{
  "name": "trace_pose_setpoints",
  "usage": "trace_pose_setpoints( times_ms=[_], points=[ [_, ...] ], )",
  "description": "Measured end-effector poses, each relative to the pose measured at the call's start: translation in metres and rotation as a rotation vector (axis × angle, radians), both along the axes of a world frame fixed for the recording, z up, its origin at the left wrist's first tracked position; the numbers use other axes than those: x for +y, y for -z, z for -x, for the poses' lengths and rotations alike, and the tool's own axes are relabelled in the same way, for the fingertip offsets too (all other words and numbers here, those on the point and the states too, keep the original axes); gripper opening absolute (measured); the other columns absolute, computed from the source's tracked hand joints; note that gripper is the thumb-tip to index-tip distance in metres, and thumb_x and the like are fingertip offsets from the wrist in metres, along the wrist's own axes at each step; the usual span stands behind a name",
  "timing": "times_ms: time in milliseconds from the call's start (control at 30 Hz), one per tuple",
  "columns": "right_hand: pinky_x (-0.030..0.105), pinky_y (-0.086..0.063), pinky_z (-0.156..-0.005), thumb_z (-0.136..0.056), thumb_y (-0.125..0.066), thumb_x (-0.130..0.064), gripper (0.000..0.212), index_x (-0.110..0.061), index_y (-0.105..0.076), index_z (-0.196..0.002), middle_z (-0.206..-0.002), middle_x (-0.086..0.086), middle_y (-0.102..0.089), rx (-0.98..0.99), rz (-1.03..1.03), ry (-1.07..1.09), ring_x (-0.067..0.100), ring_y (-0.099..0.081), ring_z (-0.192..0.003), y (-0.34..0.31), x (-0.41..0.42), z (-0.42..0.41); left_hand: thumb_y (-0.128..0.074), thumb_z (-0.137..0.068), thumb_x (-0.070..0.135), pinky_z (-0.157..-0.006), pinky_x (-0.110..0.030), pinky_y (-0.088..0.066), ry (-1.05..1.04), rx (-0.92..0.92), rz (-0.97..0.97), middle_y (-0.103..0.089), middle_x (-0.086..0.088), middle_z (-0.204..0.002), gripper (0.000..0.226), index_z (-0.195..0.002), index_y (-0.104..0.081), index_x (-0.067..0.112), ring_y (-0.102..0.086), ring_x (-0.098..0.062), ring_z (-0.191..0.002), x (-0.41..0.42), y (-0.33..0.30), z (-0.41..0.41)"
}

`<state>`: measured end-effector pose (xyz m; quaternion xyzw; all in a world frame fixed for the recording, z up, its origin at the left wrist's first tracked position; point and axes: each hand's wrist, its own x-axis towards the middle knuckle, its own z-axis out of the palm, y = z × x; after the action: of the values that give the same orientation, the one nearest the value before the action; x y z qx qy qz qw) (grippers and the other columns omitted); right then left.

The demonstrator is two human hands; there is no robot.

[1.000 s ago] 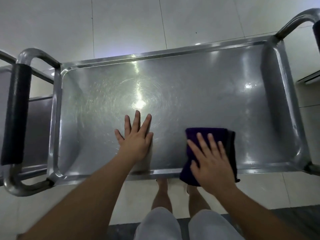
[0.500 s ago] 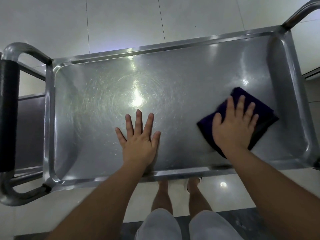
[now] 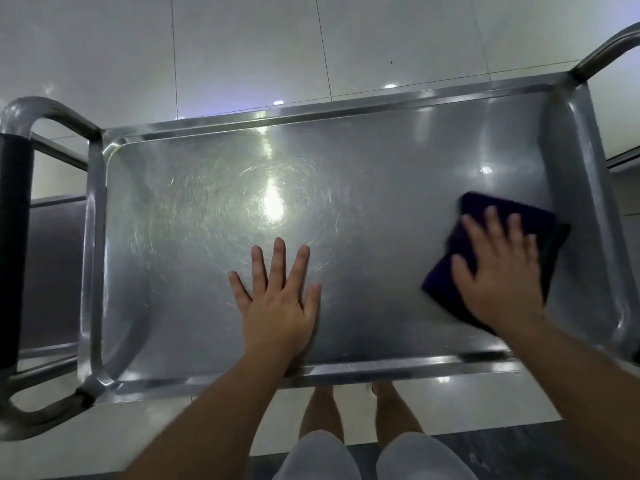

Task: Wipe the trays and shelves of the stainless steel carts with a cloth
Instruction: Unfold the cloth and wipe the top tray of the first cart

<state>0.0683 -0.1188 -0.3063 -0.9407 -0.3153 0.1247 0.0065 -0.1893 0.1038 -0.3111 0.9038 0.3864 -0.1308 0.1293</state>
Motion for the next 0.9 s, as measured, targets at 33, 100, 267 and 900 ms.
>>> trace_pose_setpoints(
  times_ms=[33,100,267,900],
  points=[
    [0.057,-0.008,-0.127,-0.094,-0.033,-0.054,0.073,-0.029,-0.025,-0.163,-0.172,0.008,-0.017,0.004,-0.003,0.115,0.038,-0.011,-0.157,-0.002,0.009,-0.013,-0.013,-0.105,0.063,-0.12,-0.069,0.005,-0.001,0.0,-0.001,0.021,0.004,-0.17,0.064,-0.16,0.014,0.045,0.026,-0.027,-0.155,0.0,0.0,0.0],
    [0.058,-0.003,-0.127,-0.096,-0.026,-0.055,0.074,-0.029,-0.017,-0.164,-0.173,0.007,-0.009,0.016,-0.018,0.286,0.036,-0.003,-0.158,-0.003,0.043,-0.038,-0.014,-0.105,0.063,-0.12,-0.069,0.004,-0.002,0.004,-0.008,0.021,0.004,-0.17,0.064,-0.16,0.014,0.045,0.025,-0.027,-0.155,0.0,0.0,0.0],
    [0.058,-0.002,-0.127,-0.1,-0.023,-0.054,0.073,-0.026,-0.01,-0.165,-0.174,0.005,-0.001,0.021,-0.043,0.274,0.036,0.003,-0.158,-0.002,0.157,-0.067,-0.016,-0.104,0.064,-0.12,-0.07,0.002,0.003,0.022,-0.024,0.02,0.003,-0.171,0.066,-0.161,0.012,0.044,0.023,-0.029,-0.156,0.002,0.003,-0.001],
    [0.052,0.0,-0.128,-0.103,-0.025,-0.048,0.065,-0.031,-0.014,-0.165,-0.173,-0.001,-0.007,0.04,-0.044,-0.184,0.026,0.002,-0.16,-0.002,0.166,0.032,-0.021,-0.104,0.063,-0.12,-0.07,-0.002,0.003,0.048,-0.026,0.014,0.002,-0.172,0.067,-0.162,0.006,0.043,0.018,-0.029,-0.157,0.002,0.002,-0.003]
  ],
)
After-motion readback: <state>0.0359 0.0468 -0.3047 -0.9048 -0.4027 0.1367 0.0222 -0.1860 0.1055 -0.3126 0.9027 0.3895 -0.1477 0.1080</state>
